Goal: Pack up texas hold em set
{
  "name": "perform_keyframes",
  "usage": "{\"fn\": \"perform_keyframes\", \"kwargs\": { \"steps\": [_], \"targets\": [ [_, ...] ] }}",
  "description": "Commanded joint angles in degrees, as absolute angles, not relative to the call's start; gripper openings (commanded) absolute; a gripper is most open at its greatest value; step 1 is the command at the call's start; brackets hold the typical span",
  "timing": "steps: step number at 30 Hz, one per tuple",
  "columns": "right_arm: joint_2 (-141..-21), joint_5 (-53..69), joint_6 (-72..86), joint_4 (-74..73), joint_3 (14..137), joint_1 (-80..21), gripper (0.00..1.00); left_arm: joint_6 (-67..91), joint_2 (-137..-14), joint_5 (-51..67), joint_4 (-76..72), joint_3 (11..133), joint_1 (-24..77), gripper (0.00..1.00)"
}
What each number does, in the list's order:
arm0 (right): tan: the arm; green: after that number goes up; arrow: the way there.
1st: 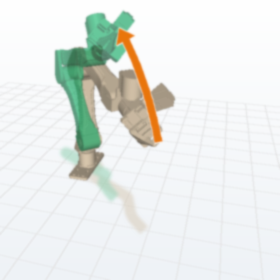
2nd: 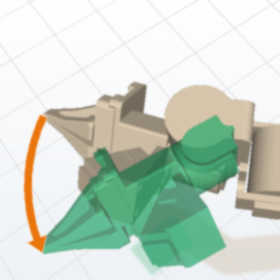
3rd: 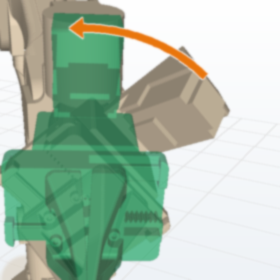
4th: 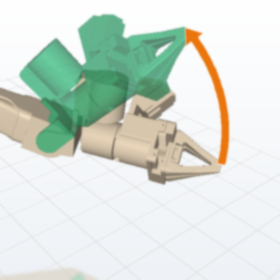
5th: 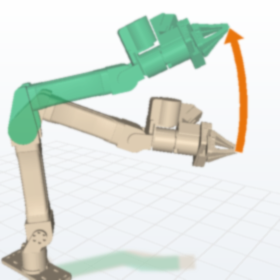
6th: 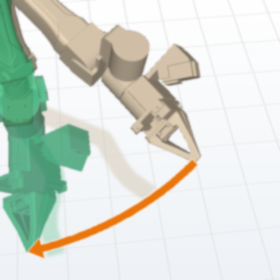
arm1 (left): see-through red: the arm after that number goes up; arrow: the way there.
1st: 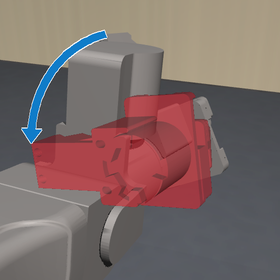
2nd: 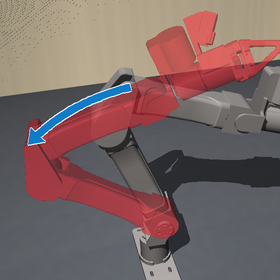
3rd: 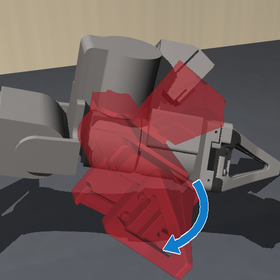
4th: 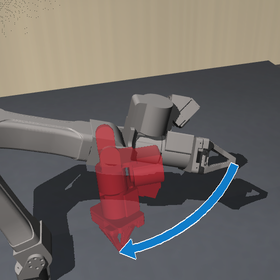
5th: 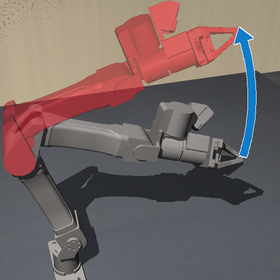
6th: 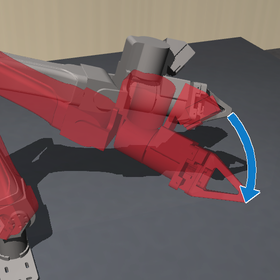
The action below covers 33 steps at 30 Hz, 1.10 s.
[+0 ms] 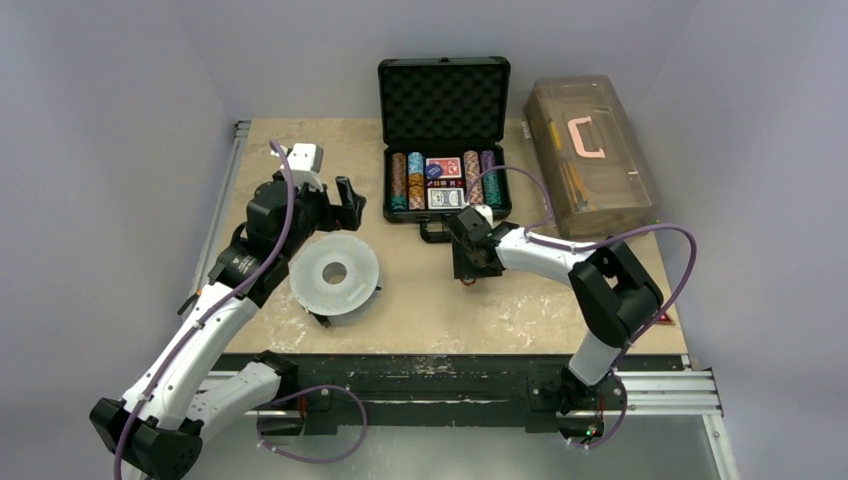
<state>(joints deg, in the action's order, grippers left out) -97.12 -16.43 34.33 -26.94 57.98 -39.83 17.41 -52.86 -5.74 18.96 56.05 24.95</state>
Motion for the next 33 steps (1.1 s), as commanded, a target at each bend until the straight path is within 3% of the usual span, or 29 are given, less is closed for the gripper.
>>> {"fn": "perform_keyframes", "kwargs": {
  "steps": [1,22,33],
  "targets": [
    [-98.17,-16.1,36.04,-25.13,57.51,-39.9,0.56,17.49,-53.3,-4.84,18.37,58.53,25.31,0.92],
    [-92.96,-14.1,33.43,-20.28,54.91,-42.48,0.58,17.75,-54.16,-4.39,18.46,58.54,25.3,0.92],
    [-96.28,-13.53,31.95,-19.14,56.23,-44.44,0.54,17.93,-54.76,-4.11,18.64,58.72,25.31,0.92]
  ]
}}
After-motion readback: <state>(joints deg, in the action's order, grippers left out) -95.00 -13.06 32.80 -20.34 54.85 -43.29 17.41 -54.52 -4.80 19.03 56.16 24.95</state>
